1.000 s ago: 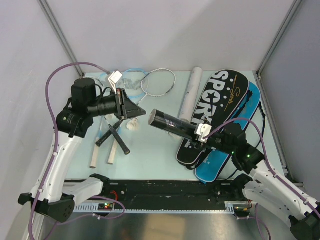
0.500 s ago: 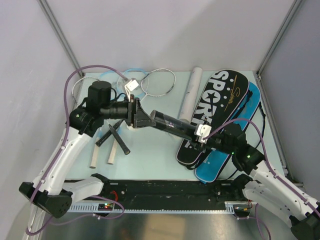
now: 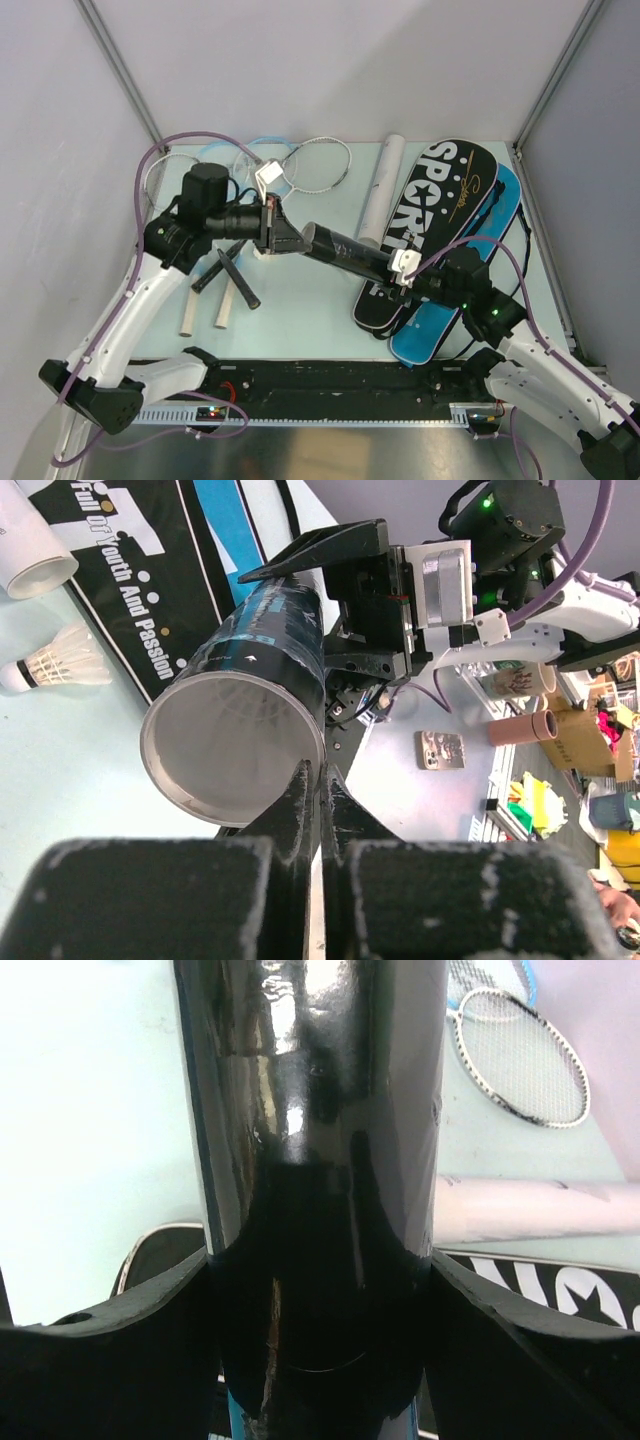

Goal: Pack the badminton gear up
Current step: Open the lid of the shuttle tube.

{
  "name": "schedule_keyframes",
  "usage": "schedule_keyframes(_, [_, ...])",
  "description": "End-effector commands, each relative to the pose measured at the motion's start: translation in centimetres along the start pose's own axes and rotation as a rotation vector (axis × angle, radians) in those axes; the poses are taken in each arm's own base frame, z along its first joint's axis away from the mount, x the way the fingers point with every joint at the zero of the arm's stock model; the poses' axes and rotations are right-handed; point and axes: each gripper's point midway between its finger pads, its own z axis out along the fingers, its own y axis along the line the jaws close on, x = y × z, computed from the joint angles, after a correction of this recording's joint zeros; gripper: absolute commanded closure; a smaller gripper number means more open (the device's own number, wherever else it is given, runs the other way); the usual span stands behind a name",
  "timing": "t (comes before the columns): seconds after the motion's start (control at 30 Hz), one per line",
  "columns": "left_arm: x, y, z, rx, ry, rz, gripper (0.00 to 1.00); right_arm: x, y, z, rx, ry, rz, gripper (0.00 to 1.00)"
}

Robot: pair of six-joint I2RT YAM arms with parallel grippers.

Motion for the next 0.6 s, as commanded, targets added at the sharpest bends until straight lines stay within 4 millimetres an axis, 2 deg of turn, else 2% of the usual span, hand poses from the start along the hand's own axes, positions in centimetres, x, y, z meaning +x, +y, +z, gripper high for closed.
schedule_keyframes(0.0, [-1.6, -2.3, -1.9, 0.075, -0.086, -0.012, 1.0, -2.3, -1.0, -0.2, 0.022, -0.08, -0.038, 0.63])
schedule_keyframes(0.23, [-2.3, -3.6, -2.8, 0.143, -0.141, -0.016, 1.0, -2.4, -0.4, -0.2, -0.008, -0.089, -0.035, 0.63])
schedule_keyframes(0.57, [-2.7, -3.0, -4.4, 0.114, -0.207, -0.035, 1.0, -2.3, -0.4, -0.4, -0.006, -0.085, -0.033, 0.63])
